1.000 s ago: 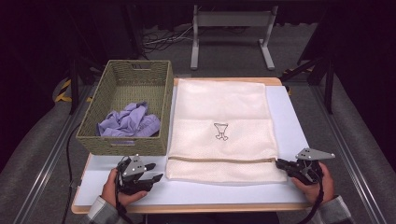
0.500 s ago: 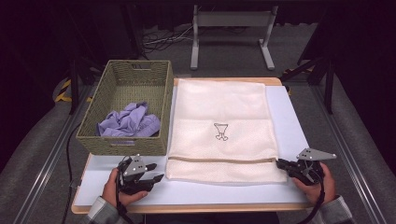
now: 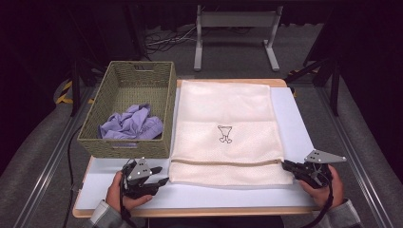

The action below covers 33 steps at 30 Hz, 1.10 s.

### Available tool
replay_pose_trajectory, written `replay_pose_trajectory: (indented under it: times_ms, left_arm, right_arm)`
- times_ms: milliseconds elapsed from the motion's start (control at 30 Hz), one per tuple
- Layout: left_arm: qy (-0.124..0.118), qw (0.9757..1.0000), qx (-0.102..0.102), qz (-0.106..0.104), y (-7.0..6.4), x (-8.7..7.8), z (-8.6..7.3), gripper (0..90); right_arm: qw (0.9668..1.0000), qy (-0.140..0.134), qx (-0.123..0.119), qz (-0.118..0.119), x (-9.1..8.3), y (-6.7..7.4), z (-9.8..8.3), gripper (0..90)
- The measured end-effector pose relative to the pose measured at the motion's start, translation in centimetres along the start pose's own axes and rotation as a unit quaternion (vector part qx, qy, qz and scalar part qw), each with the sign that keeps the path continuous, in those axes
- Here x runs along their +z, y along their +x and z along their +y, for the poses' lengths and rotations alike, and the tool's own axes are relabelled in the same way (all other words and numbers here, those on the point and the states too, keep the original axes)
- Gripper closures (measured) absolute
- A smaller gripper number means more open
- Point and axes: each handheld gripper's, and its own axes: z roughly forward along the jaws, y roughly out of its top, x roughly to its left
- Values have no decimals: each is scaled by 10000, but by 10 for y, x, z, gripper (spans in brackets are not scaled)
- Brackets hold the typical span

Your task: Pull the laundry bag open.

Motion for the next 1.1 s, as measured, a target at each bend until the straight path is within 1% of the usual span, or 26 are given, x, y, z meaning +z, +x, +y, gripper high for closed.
replay_pose_trajectory:
  times_ms: [67, 167, 300, 400, 433, 467, 500, 567, 667, 700, 767, 867, 967, 1100]
  left_arm:
    - [-37, 10000, 65, 25, -2, 0, 2, 534]
    - [-137, 9999, 62, -33, -4, 0, 7, 541]
    - [-180, 9996, 169, -115, -8, 3, 15, 549]
    - [-151, 9993, 286, -187, -12, 7, 20, 565]
    - [-142, 9992, 285, -229, -13, 9, 21, 571]
    - [-133, 9991, 338, -238, -14, 10, 24, 578]
    - [-157, 9990, 330, -269, -15, 11, 25, 581]
    - [-172, 9987, 381, -297, -16, 13, 28, 584]
    - [-194, 9984, 398, -356, -18, 16, 32, 585]
    - [-191, 9982, 433, -358, -19, 17, 33, 587]
    - [-201, 9981, 430, -382, -20, 18, 34, 587]
    - [-216, 9977, 478, -419, -22, 20, 38, 588]
    - [-238, 9975, 471, -469, -24, 23, 42, 593]
    - [-271, 9968, 534, -538, -27, 27, 49, 599]
  right_arm:
    - [10000, -32, -13, -1, -1, 1, 1, 851]
    - [10000, -69, -44, 33, -3, 3, 2, 851]
    - [9997, -171, -105, 100, -6, 5, 6, 852]
    - [9996, -208, -158, 110, -7, 6, 9, 852]
    - [9996, -214, -153, 113, -7, 6, 9, 852]
    - [9996, -225, -148, 126, -7, 6, 10, 852]
    - [9995, -249, -131, 140, -7, 6, 11, 852]
    - [9993, -301, -116, 175, -9, 7, 14, 853]
    - [9991, -339, -186, 185, -9, 9, 18, 853]
    - [9990, -338, -213, 180, -9, 9, 19, 853]
    - [9989, -366, -219, 210, -8, 10, 22, 853]
    - [9987, -378, -236, 246, -8, 11, 24, 853]
    - [9983, -389, -321, 294, -7, 13, 29, 853]
    - [9979, -411, -394, 309, -7, 16, 35, 853]
